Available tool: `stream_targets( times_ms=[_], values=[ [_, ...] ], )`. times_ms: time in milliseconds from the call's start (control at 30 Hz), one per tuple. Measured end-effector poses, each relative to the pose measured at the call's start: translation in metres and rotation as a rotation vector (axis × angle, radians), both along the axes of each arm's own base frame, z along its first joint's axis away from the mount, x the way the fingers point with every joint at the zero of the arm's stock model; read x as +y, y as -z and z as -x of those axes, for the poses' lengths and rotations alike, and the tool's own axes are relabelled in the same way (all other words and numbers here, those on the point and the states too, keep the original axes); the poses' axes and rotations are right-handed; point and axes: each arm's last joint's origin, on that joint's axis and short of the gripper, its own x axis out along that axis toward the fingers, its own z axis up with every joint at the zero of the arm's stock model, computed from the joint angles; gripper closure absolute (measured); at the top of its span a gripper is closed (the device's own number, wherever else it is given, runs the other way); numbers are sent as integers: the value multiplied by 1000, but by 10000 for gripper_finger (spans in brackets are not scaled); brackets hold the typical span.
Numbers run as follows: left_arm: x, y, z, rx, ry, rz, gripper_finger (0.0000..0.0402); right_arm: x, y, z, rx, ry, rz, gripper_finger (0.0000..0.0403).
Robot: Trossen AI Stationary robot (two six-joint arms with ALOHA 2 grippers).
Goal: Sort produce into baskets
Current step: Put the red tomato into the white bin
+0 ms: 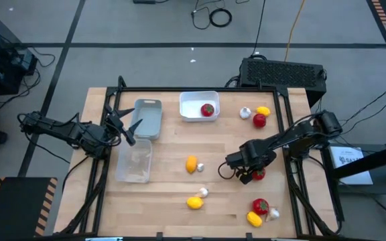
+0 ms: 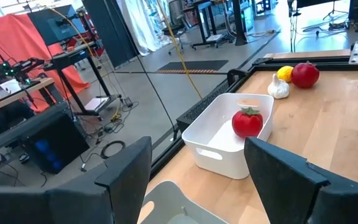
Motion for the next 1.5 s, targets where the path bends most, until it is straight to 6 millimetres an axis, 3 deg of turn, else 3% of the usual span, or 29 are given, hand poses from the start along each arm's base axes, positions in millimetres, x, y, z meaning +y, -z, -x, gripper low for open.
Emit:
stream_targets(
  times_ms=[200,467,833,967,1167,1367,1500],
  values=[
    [0,0,0,0,0,0,137,-2,11,9,9,28,9,23],
    [0,0,0,-1,-1,1,137,-1,13,7,-28,20,-2,33],
    [0,0,0,-1,-2,1,137,2,8,4,-25,16,-112,123],
    [0,0,0,-1,-2,1,137,6,-9,-11,-102,-14,-156,119],
    [0,0,0,-1,-3,1,137,11,-54,-44,-342,-101,-111,109],
    [0,0,0,-1,-3,1,137,-4,-97,-83,-730,-245,167,108],
    [0,0,0,-3,2,3,137,-27,-113,-106,-948,-315,394,108]
  ],
)
